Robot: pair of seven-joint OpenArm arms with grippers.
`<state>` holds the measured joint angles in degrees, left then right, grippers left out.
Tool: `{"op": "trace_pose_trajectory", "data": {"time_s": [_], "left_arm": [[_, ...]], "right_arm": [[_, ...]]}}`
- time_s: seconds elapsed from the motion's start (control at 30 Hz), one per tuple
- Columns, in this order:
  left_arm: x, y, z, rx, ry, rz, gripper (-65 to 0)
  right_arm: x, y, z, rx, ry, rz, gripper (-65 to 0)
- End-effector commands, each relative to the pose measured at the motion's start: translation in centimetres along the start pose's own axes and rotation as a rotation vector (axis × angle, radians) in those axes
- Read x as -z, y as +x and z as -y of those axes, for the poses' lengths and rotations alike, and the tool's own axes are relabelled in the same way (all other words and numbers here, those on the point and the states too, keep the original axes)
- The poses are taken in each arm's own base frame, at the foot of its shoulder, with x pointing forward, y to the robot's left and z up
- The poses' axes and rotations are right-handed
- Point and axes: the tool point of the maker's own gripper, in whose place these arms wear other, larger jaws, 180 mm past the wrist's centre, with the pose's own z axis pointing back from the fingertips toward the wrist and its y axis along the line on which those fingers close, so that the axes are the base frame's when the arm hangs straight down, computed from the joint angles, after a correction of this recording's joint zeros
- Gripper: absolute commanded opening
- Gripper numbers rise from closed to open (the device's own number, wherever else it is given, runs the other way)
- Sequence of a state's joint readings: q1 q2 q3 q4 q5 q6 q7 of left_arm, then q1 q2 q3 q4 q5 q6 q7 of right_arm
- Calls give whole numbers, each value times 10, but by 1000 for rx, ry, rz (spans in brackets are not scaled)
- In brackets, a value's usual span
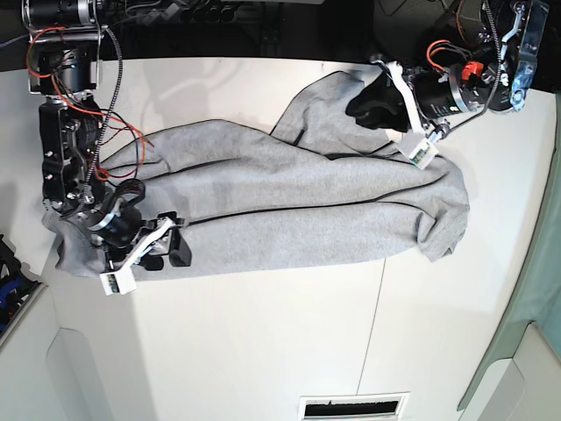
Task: Layout the t-shirt on the table in an organized manner, then fold the t-shirt properly
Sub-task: 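Lay the shirt down and release it from both grippers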
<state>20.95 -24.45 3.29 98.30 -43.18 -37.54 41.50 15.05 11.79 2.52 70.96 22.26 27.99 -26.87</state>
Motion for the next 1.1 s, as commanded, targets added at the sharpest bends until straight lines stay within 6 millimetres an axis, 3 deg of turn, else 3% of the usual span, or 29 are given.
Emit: {"op": "trace_pose_trajectory", "data": {"time_s": [0.0, 0.17, 0.3, 0.47, 0.6, 0.83, 1.07], "left_arm": [[3, 7, 6, 7, -22, 32, -439], [28, 0, 4, -53, 71, 52, -439], [43, -16, 12, -73, 66, 10, -439], [43, -64, -30, -210, 247, -117, -439], [32, -93, -44, -241, 279, -217, -439], [12, -103, -52, -230, 250, -272, -439], [2, -112, -60, -195, 273, -328, -439]], "right_arm": [[1, 23, -2, -22, 0, 61, -331], [19, 14, -27, -113, -22, 33, -331], [32, 2, -28, -190, -81, 19, -331], [51, -29, 16, -244, -221, -76, -331], [47, -32, 57, -242, -293, -97, -331], [29, -3, 96, -238, -391, -13, -331], [14, 9, 122, -151, -463, 35, -331]]}}
